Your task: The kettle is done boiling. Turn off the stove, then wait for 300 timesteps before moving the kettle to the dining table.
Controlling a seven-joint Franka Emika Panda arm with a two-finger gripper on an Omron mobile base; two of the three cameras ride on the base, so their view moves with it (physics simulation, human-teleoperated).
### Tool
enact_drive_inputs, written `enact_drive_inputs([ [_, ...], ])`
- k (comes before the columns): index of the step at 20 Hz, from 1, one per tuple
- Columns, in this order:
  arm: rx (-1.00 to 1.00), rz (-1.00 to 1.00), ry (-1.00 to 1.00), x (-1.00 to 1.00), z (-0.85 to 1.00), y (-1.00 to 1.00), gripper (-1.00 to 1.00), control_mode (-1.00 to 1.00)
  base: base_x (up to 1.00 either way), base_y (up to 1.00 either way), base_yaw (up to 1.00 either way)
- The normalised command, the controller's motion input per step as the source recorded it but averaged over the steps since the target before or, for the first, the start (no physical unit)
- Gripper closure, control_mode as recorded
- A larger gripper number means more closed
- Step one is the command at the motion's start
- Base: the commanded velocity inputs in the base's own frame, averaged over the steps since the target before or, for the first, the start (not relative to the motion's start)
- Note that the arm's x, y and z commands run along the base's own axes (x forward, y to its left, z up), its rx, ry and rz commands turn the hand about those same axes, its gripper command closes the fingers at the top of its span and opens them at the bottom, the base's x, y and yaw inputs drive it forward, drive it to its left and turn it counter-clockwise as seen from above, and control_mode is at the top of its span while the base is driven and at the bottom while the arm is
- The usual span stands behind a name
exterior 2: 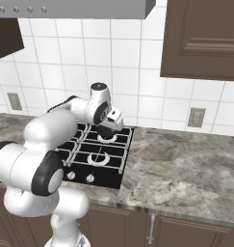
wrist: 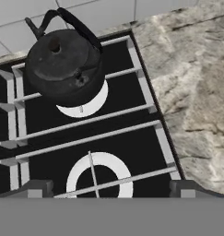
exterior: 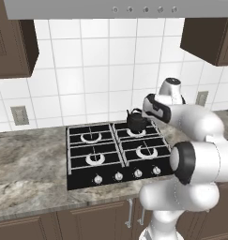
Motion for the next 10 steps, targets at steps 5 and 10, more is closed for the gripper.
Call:
enact_drive_inputs([
  [5, 0.05, 0.09, 0.00, 0.41, 0.00, -0.01, -1.00, -1.00, 0.00, 0.00, 0.00],
  [10, 0.07, 0.07, 0.00, 0.45, 0.00, -0.01, -1.00, -1.00, 0.00, 0.00, 0.00],
])
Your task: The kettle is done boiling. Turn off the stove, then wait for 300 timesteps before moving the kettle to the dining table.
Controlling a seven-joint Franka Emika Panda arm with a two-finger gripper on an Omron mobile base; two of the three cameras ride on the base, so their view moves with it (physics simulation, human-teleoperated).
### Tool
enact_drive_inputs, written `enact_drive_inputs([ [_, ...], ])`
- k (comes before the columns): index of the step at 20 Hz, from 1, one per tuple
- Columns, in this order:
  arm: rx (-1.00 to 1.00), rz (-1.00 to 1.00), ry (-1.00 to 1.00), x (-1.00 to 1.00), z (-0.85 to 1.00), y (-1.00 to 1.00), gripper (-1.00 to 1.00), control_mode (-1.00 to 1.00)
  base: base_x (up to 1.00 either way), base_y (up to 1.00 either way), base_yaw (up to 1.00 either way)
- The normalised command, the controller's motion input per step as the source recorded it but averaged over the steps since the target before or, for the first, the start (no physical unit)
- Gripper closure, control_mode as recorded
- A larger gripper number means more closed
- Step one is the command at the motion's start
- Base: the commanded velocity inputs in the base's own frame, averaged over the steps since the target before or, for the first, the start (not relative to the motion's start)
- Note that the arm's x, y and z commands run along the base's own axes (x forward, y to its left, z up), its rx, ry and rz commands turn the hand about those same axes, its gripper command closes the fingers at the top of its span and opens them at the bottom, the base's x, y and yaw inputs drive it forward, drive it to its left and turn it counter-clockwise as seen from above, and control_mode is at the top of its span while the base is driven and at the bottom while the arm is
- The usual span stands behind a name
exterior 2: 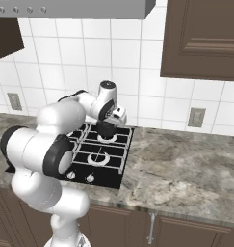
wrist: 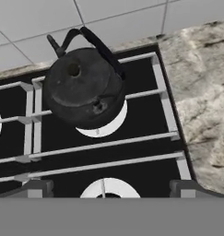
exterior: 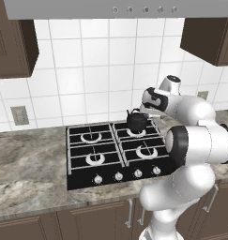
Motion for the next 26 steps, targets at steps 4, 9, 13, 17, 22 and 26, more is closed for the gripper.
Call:
enact_drive_inputs([
  [4, 0.09, 0.06, 0.00, 0.42, 0.00, -0.04, -1.00, -1.00, 0.00, 0.00, 0.00],
  [9, 0.05, 0.06, 0.00, 0.17, -0.03, -0.08, -1.00, -1.00, 0.00, 0.00, 0.00],
  [13, 0.04, 0.05, 0.00, 0.22, -0.06, -0.06, -1.00, -1.00, 0.00, 0.00, 0.00],
  [17, 0.02, 0.04, 0.00, 0.26, -0.13, 0.00, -1.00, -1.00, 0.00, 0.00, 0.00],
  [22, 0.00, 0.04, 0.00, 0.22, -0.23, 0.00, -1.00, -1.00, 0.00, 0.00, 0.00],
  [26, 0.00, 0.06, -0.05, 0.16, -0.17, 0.00, -1.00, -1.00, 0.00, 0.00, 0.00],
])
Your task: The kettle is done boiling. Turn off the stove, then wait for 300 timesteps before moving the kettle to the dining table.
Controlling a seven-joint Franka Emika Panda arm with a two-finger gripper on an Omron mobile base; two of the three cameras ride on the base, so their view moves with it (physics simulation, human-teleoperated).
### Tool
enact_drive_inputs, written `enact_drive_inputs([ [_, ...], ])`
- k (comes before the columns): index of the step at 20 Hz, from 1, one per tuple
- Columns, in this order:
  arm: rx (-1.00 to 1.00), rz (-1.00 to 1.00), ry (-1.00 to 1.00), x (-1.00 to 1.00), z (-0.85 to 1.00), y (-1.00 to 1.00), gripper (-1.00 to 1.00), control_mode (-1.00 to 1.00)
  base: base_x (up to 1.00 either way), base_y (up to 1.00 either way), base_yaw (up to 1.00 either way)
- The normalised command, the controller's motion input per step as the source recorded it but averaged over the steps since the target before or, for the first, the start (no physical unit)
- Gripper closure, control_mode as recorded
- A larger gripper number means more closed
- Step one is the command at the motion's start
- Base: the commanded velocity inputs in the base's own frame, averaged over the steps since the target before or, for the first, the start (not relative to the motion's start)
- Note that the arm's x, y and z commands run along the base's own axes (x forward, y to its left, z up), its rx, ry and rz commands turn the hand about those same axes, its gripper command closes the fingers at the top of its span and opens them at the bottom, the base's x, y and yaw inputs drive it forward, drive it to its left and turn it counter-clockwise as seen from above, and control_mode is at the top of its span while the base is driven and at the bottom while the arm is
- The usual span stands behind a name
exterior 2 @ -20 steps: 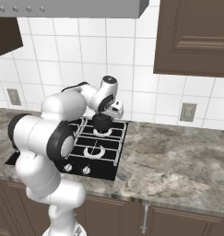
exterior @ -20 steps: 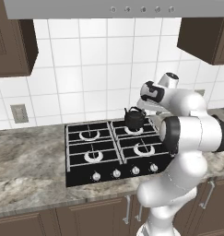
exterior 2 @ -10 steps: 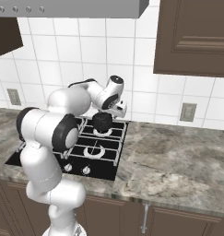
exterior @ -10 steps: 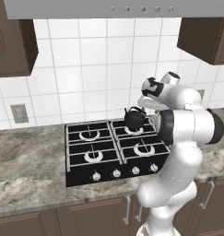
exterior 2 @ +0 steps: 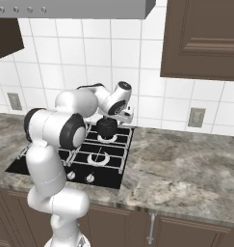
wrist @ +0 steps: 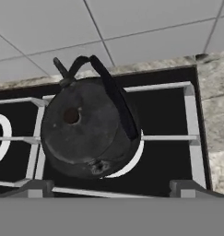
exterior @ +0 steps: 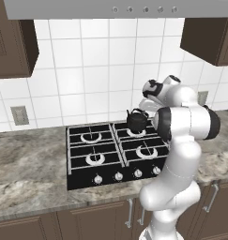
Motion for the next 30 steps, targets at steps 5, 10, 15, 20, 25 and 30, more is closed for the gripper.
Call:
enact_drive_inputs([
  [5, 0.01, 0.10, -0.10, 0.09, -0.06, 0.00, -1.00, -1.00, 0.00, 0.00, 0.00],
  [10, 0.02, 0.11, -0.07, 0.09, -0.04, 0.00, -1.00, -1.00, 0.00, 0.00, 0.00],
  [15, 0.03, 0.09, 0.00, 0.13, -0.02, 0.00, -1.00, -1.00, 0.00, 0.00, 0.00],
  [20, 0.03, 0.07, 0.01, 0.15, 0.00, 0.00, -1.00, -1.00, 0.00, 0.00, 0.00],
  [25, 0.01, 0.05, 0.04, 0.21, -0.04, 0.00, -1.00, -1.00, 0.00, 0.00, 0.00],
  [30, 0.01, 0.05, 0.06, 0.25, -0.10, 0.00, -1.00, -1.00, 0.00, 0.00, 0.00],
])
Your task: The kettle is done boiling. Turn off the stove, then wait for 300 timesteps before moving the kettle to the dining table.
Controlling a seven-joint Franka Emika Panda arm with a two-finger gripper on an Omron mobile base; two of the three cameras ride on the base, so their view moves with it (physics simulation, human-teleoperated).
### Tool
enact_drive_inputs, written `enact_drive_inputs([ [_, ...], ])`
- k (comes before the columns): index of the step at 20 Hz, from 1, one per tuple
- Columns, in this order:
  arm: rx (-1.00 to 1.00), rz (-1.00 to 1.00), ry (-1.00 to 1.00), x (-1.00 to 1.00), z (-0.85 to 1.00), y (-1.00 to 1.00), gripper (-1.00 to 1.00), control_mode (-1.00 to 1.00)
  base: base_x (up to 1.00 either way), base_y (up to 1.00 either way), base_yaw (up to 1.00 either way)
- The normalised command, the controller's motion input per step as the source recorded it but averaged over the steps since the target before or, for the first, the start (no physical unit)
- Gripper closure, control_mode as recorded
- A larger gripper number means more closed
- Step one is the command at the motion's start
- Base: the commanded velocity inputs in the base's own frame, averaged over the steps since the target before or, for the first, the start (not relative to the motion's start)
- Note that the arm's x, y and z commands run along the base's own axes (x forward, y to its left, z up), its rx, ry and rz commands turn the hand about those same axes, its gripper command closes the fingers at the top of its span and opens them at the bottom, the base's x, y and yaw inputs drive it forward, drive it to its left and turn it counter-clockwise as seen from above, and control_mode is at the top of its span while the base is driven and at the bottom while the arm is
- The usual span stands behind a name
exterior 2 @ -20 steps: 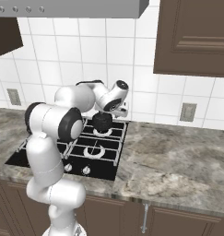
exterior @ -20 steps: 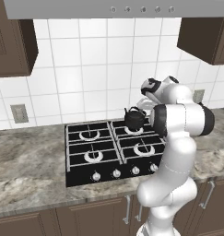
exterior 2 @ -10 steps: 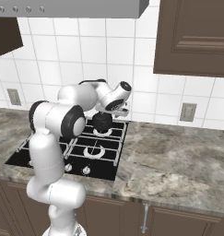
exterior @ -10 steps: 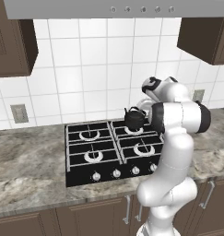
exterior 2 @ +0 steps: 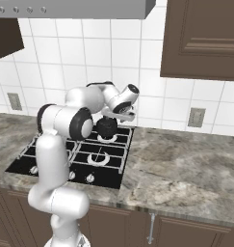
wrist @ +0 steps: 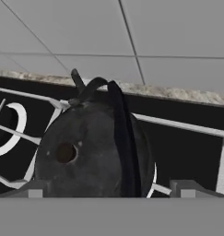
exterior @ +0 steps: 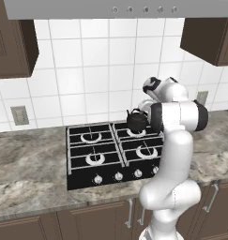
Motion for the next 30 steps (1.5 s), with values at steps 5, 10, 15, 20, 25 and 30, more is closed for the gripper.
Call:
enact_drive_inputs([
  [5, 0.00, 0.05, 0.04, 0.16, -0.15, 0.02, -1.00, -1.00, 0.00, 0.00, 0.00],
  [10, 0.01, 0.04, 0.00, 0.06, -0.13, 0.00, -1.00, -1.00, 0.00, 0.00, 0.00],
  [15, 0.01, 0.04, 0.00, 0.05, -0.15, 0.00, -1.00, -1.00, 0.00, 0.00, 0.00],
  [20, 0.00, 0.03, 0.00, 0.02, -0.12, 0.07, 1.00, -1.00, 0.00, 0.00, 0.00],
  [25, 0.00, 0.00, 0.03, 0.00, -0.05, 0.04, 1.00, -1.00, 0.00, 0.00, 0.00],
  [30, 0.00, 0.00, 0.00, 0.00, -0.03, 0.05, 1.00, -1.00, 0.00, 0.00, 0.00],
])
